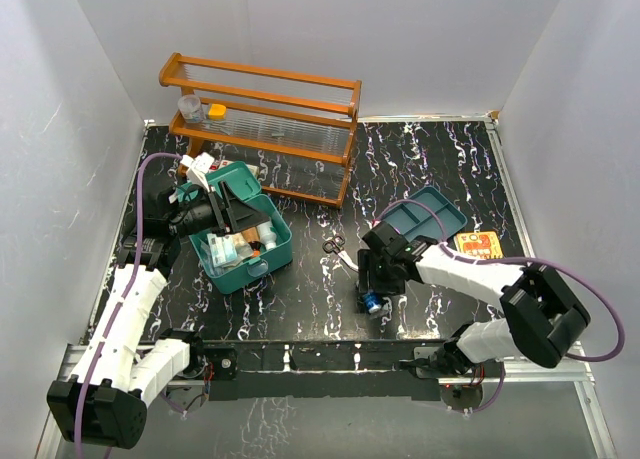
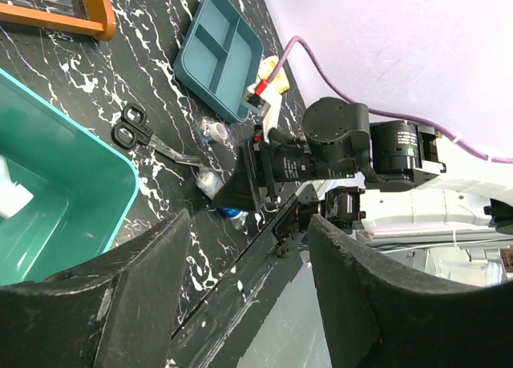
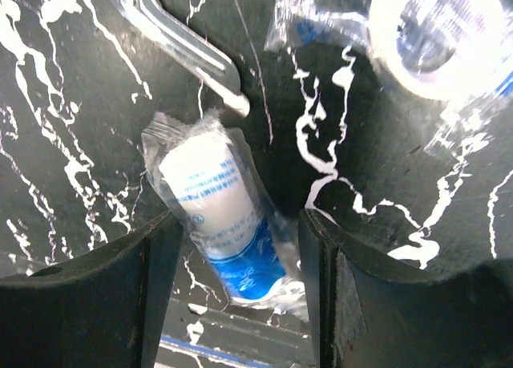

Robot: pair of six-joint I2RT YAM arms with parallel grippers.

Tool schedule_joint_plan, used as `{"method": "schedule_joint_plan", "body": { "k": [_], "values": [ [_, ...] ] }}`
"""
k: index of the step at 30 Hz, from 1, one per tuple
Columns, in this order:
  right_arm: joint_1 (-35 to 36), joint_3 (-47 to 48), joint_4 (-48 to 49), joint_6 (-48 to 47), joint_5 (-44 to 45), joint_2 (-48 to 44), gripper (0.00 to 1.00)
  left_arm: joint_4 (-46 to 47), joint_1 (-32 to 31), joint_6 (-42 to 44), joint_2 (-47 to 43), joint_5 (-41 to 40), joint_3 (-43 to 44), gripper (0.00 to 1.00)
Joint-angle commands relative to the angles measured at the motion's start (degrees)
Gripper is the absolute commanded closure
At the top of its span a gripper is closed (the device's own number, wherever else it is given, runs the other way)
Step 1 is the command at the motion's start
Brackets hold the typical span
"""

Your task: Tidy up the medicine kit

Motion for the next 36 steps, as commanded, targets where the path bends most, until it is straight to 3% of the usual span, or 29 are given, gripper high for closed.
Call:
{"method": "schedule_joint_plan", "body": {
  "k": [1, 8, 15, 22, 26, 31, 36],
  "values": [
    [0.4, 3.3, 0.0, -2.4, 6.2, 3.1, 0.42, 0.7, -0.2, -0.2, -0.7, 1.8, 0.2, 0.41],
    [0.8, 6.9, -2.5, -3.9, 11.9, 6.0, 0.46, 0.6, -0.2, -0.1, -0.7, 1.7, 0.1, 0.4],
    [0.8, 6.2, 1.9, -1.5, 7.6, 5.0, 0.66, 0.7, -0.3, -0.6, -0.7, 1.6, -0.3, 0.4],
    [0.9, 4.8, 10.9, 4.3, 4.7, -1.9, 0.7, 1.3, -1.1, -2.3, 1.0, 1.7, -1.9, 0.3],
    [0.8, 3.4, 19.5, 8.6, 1.1, -7.3, 0.7, 5.3, -4.3, -4.7, 1.5, 0.7, -3.2, 0.28],
    [0.8, 1.8, 29.4, 16.9, 0.5, -12.8, 0.7, 10.4, -12.4, -8.3, 3.3, -4.3, -4.9, 0.27],
    [0.8, 2.3, 37.6, 19.5, -2.1, -14.7, 0.7, 16.0, -17.9, -11.8, 5.1, -7.2, -6.4, 0.24]
  ]
}}
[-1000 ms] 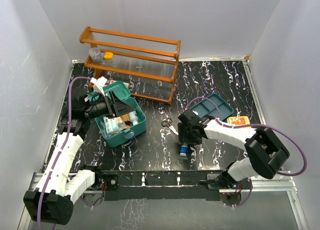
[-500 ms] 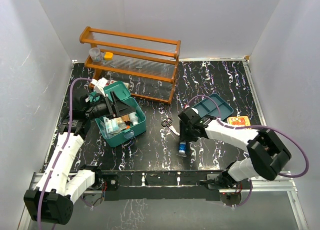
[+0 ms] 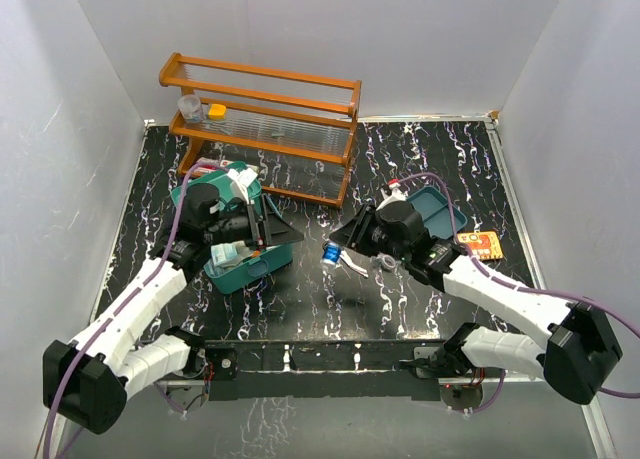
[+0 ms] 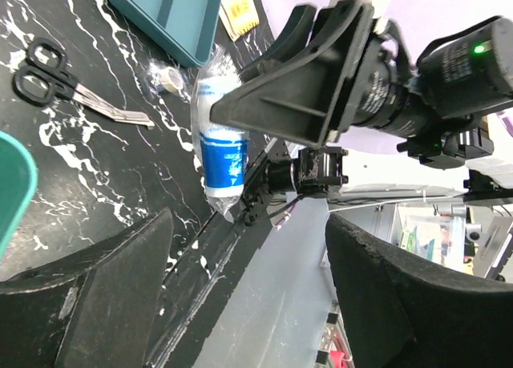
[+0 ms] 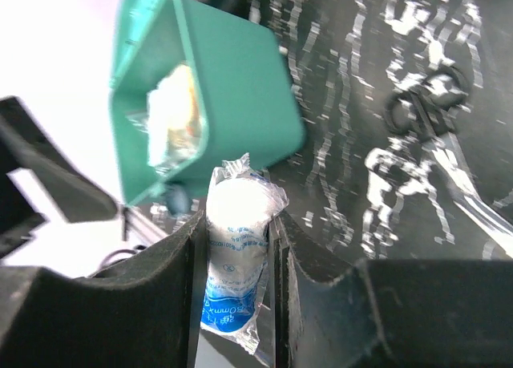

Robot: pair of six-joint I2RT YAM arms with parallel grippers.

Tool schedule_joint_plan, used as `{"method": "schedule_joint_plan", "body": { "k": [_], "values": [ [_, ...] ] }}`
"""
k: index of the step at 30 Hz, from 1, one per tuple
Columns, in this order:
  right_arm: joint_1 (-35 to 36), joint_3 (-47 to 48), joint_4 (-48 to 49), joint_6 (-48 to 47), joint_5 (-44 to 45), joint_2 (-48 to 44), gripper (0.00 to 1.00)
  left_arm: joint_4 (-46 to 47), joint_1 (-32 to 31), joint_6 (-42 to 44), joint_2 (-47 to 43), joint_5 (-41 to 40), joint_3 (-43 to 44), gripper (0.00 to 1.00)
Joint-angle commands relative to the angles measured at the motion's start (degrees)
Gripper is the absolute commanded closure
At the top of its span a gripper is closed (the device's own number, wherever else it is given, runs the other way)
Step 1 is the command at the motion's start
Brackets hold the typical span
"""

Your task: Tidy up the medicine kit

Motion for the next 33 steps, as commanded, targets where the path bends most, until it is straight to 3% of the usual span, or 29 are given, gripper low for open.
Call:
{"method": "schedule_joint_plan", "body": {
  "k": [1, 10, 14, 18, 24, 33],
  "values": [
    [0.3, 0.7, 13.3, 4.5, -3.1, -2.1, 0.7, 7.5, -3.8, -4.2, 0.9, -2.4, -1.0, 0.24],
    [0.3, -3.0, 24.8, 4.9, -7.1, -4.8, 0.7, 12.3, -6.2, -7.6, 4.0, 0.1, -2.4, 0.25],
    [0.3, -3.0, 25.2, 4.6, -8.5, -3.7, 0.7, 20.3, -6.5, -12.4, 4.5, 3.6, -4.9, 0.24],
    [0.2, -2.5, 25.9, 4.4, -9.2, -2.7, 0.7, 20.2, -6.9, -13.0, 5.1, 3.0, -5.5, 0.24],
    [0.2, -1.6, 26.8, 3.3, -12.7, 0.1, 0.7, 21.9, -7.4, -16.1, 6.6, 3.3, -5.9, 0.37],
    [0.2, -1.8, 27.9, 3.4, -14.4, 2.4, 0.7, 20.6, -7.7, -16.3, 8.1, 3.3, -6.3, 0.45]
  ]
}}
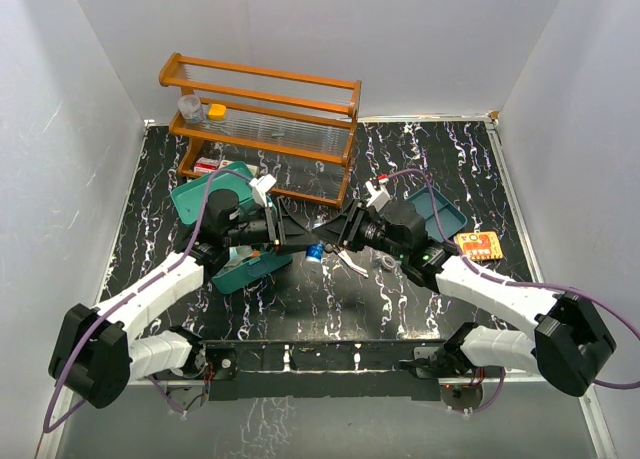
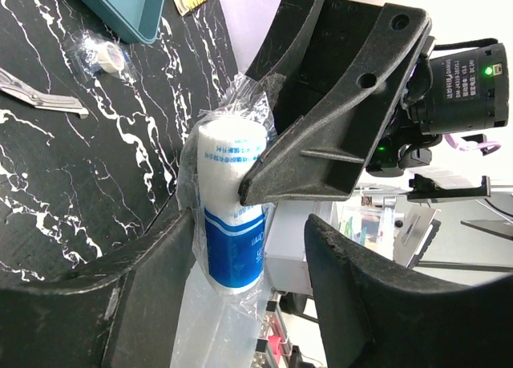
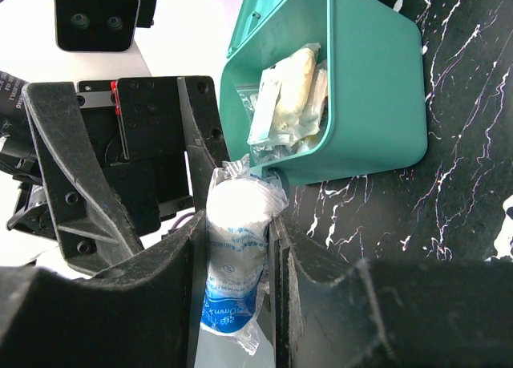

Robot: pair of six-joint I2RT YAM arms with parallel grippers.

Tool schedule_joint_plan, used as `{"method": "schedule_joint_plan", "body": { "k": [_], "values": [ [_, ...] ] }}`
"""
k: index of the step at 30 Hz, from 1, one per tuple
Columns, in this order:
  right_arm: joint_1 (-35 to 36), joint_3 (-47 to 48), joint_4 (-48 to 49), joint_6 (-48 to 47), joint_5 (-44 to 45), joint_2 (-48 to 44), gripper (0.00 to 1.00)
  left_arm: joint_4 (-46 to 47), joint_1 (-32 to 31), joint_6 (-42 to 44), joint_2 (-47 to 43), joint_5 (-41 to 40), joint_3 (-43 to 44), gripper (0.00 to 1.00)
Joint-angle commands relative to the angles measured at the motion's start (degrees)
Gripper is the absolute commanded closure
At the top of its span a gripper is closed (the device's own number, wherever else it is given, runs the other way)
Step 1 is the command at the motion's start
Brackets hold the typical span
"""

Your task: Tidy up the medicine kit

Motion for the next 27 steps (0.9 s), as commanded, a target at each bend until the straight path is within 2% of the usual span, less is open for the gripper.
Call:
{"method": "schedule_joint_plan", "body": {
  "k": [1, 7, 13, 19, 22, 27],
  "values": [
    [0.2, 1.3, 5.1, -0.5, -1.5, 0.4, 0.7, -0.8, -0.6, 1.0, -0.4, 0.8, -0.2, 0.45],
    [0.3, 1.5, 5.4, -0.2, -2.4, 1.6, 0.71, -3.3, -1.3, 3.0, 0.1, -0.4, 0.2, 0.46],
    [0.2, 1.3, 5.7, 0.2, -2.5, 1.9, 0.71, -10.5, -2.3, 9.3, 1.0, -3.4, 3.1, 0.44],
    [0.2, 0.9, 5.5, 0.4, -2.8, 2.6, 0.71, -8.4, -2.6, 8.5, 2.5, -2.0, 2.9, 0.57],
    [0.2, 0.9, 5.3, 0.4, -2.9, 3.0, 0.7, -8.0, -2.5, 8.8, 2.7, -1.8, 2.7, 0.67],
    [0.2, 1.4, 3.1, 0.3, -2.2, 2.9, 0.62, -10.9, -2.6, 13.3, 1.4, -3.8, 3.6, 0.71]
  ]
}}
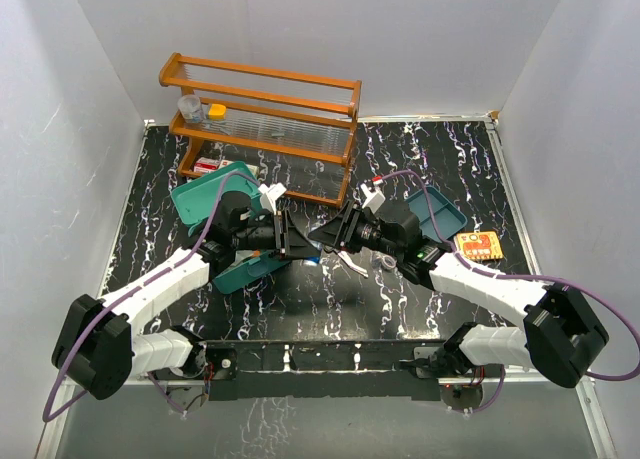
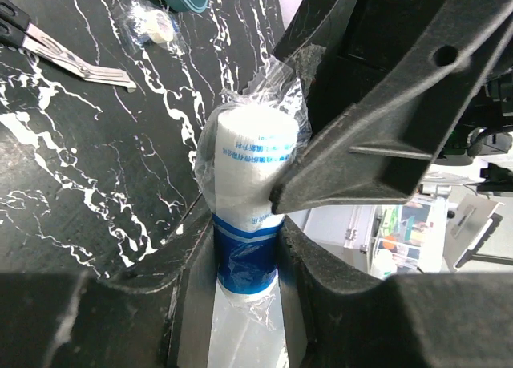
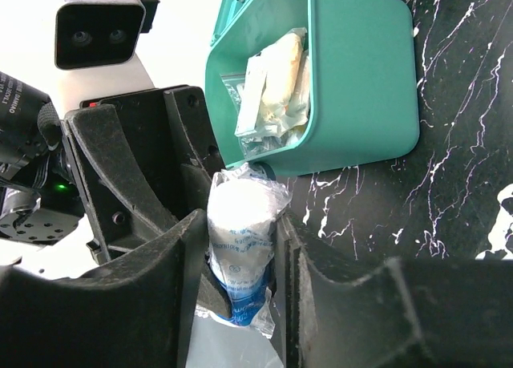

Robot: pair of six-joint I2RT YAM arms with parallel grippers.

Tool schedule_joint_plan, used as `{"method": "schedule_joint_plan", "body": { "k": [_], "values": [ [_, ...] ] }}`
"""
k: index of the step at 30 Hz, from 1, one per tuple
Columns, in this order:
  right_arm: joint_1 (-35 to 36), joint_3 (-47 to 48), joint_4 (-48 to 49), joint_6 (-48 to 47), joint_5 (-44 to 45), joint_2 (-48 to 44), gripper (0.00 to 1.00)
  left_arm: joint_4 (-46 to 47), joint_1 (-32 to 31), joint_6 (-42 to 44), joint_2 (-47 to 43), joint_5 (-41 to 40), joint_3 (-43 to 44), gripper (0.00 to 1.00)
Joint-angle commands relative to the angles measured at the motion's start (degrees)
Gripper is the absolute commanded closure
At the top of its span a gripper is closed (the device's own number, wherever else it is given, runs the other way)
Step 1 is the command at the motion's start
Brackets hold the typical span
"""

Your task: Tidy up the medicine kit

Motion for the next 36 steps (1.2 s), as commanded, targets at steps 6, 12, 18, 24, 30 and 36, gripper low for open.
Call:
{"method": "schedule_joint_plan", "body": {
  "k": [6, 12, 18, 24, 30, 36],
  "values": [
    [-0.4, 4.3, -5.8, -2.0, 4.2, -3.2, 0.41, -15.4, -0.2, 17.4, -2.6, -5.8, 8.5, 0.7],
    [-1.1, 4.7, -14.7, -1.6, 17.3, -10.9, 0.35, -36.3, -0.1, 39.4, -0.6, -15.1, 21.7, 0.69],
    [-1.6, 3.4, -22.8, -0.9, 32.0, -20.7, 0.35, -45.7, -0.1, 58.3, 1.1, -27.9, 29.5, 0.69],
    [-1.7, 2.7, -24.7, 0.4, 32.5, -22.6, 0.35, -50.2, 0.3, 69.8, 1.0, -31.9, 29.4, 0.71],
    [-1.7, 2.2, -23.9, 1.6, 28.4, -20.5, 0.35, -61.1, 2.9, 76.3, 5.3, -32.6, 33.6, 0.75],
    [-1.7, 3.4, -23.9, 0.3, 27.2, -18.8, 0.35, -66.9, 5.7, 78.8, 6.8, -31.3, 33.2, 0.77]
  ]
}}
